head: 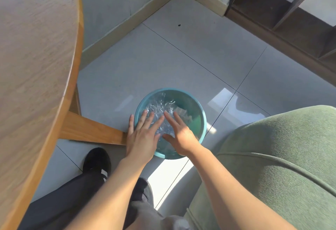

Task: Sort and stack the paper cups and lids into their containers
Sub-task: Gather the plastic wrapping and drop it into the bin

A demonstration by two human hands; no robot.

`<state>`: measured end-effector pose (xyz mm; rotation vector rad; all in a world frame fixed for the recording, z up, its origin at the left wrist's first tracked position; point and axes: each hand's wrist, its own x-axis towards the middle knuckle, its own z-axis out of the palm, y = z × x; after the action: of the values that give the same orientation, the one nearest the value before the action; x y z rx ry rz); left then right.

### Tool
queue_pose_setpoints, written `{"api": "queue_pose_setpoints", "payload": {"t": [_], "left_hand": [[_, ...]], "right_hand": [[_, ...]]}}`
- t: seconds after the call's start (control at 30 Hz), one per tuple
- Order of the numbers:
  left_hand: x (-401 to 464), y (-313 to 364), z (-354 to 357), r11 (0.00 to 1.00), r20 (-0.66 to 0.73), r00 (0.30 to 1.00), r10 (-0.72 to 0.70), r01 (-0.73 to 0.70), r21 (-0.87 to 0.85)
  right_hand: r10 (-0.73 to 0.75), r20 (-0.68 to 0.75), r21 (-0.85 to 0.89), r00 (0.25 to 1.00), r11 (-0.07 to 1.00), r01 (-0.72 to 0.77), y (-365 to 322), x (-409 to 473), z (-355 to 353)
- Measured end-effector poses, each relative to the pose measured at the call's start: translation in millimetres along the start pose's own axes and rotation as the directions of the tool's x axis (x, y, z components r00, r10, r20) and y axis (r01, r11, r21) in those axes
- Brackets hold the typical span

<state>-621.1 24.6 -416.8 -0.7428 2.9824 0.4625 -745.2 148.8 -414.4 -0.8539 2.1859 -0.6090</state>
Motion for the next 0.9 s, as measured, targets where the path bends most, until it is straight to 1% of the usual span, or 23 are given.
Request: {"api": "queue_pose_setpoints", "payload": {"t": [0.17, 0.27, 0.4, 0.53, 0.67, 0.9], "left_hand": [[9.9, -1.7, -1.8, 0.999, 0.077, 0.996, -0.038, 0.036, 0.031], [9.0, -2.9, -4.2, 1.000, 0.087, 0.996, -0.023, 0.024, -0.004], [-0.3, -5.3, -6.2, 0.997, 0.056, 0.998, 0.010, -0.005, -0.080], [-11.2, 1.5, -19.9, 0.991, -0.029, 0.999, 0.027, -0.031, -0.131], [-17.6, 13.2, -49.7, 0.985, -0.060, 0.998, 0.030, -0.040, -0.170], [-38.7, 51.6, -135.0, 0.968, -0.133, 0.990, 0.039, -0.071, -0.242]], "right_hand": [[0.044, 0.061, -0.017, 0.997, 0.999, -0.043, 4.7, 15.8, 3.5], [0.040, 0.053, -0.017, 0.998, 0.999, -0.039, 3.0, 14.6, 2.7], [0.044, 0.050, -0.108, 0.998, 0.993, -0.038, -2.0, 3.7, -5.7], [-0.031, -0.011, -0.136, 0.999, 0.990, 0.029, -14.5, -16.1, -26.2], [-0.078, -0.080, -0.107, 0.994, 0.992, 0.069, -38.4, -41.4, -52.4], [-0.188, -0.210, -0.145, 0.959, 0.977, 0.159, -87.1, -97.9, -113.8]]}}
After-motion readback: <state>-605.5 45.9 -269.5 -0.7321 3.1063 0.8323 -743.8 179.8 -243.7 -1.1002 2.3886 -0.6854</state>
